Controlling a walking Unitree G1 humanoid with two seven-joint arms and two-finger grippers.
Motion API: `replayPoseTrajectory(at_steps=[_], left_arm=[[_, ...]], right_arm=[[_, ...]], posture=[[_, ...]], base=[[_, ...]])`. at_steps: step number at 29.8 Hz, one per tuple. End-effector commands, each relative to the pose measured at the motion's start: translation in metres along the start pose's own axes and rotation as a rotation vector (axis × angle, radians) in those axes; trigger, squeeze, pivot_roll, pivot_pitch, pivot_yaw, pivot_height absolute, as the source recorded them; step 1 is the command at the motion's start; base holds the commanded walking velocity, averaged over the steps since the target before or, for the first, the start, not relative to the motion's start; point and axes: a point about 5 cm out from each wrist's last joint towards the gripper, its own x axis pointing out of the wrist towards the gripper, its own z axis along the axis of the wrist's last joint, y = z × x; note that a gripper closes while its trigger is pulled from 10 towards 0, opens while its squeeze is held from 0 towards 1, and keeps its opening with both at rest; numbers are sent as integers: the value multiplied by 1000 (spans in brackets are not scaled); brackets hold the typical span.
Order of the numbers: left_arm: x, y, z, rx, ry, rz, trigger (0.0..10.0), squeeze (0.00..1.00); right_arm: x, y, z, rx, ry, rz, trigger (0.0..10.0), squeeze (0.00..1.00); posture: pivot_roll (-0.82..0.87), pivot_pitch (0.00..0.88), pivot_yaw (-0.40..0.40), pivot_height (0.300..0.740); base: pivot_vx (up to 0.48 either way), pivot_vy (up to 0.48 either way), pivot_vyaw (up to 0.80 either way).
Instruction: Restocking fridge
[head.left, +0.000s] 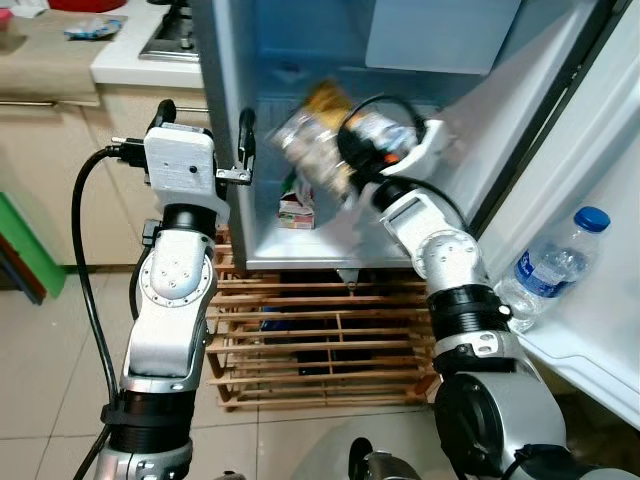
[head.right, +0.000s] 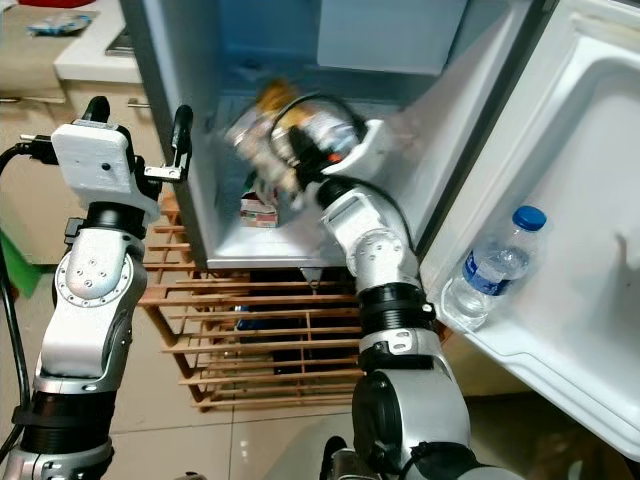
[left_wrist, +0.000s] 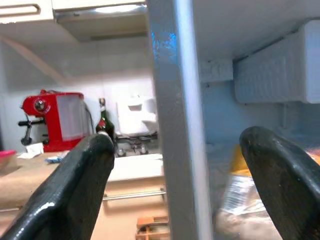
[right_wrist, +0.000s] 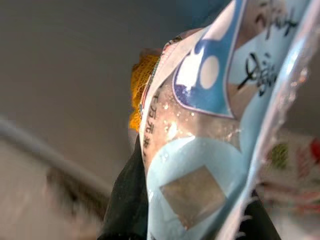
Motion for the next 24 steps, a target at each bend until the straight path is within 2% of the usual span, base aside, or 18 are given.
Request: replayPoseTrajectory(at_steps=[1,4,6,7,8,10,13,15,17,19,22,24], left_arm=[[-2,-9,-2,-4,25,-55,10000,0],[-4,-11,-4,-9,44,-78,10000,0],[-6,-12,-5,7,53,-92,10000,0],[-7,-11,-5,-1,55,-88,10000,0],[-7,-9,-6,-12,60,-80,10000,0],[-7,-7,-6,-25,60,-72,10000,0],[-9,-7,-6,-34,62,-77,10000,0],[-10,-7,-7,-52,75,-86,10000,0],[-11,-8,-12,-75,106,-93,10000,0],[-10,-9,-14,-100,122,-96,10000,0],[-10,-14,-12,-98,112,-125,10000,0],[-9,-18,-12,-87,107,-144,10000,0]], right_arm=[[6,9,10,-89,12,51,0,0],[9,7,11,-185,33,47,0,0],[11,6,19,-195,3,23,0,0],[11,7,25,-217,-23,16,0,0],[9,8,38,-212,-119,-15,0,0],[7,6,43,-233,-168,-37,0,0],[0,1,38,-222,-192,-54,0,0],[-6,-1,31,-249,-182,-35,0,0],[-11,-8,17,-232,-122,-24,0,0],[-15,-17,12,-223,-111,-45,0,0],[-18,-23,10,-201,-121,-66,0,0],[-18,-21,13,-135,-165,-72,0,0]], posture=[[26,48,-28,740],[42,58,-31,740],[51,62,-38,740],[59,61,-45,740],[63,56,-50,740],[60,52,-50,740],[59,48,-52,740],[52,49,-47,740],[37,50,-38,740],[28,55,-33,740],[14,57,-21,740],[9,54,-18,740]], base=[[0,0,0],[0,0,0],[0,0,0],[0,0,0],[0,0,0],[0,0,0],[0,0,0],[0,0,0],[0,0,0],[0,0,0],[0,0,0],[0,0,0]])
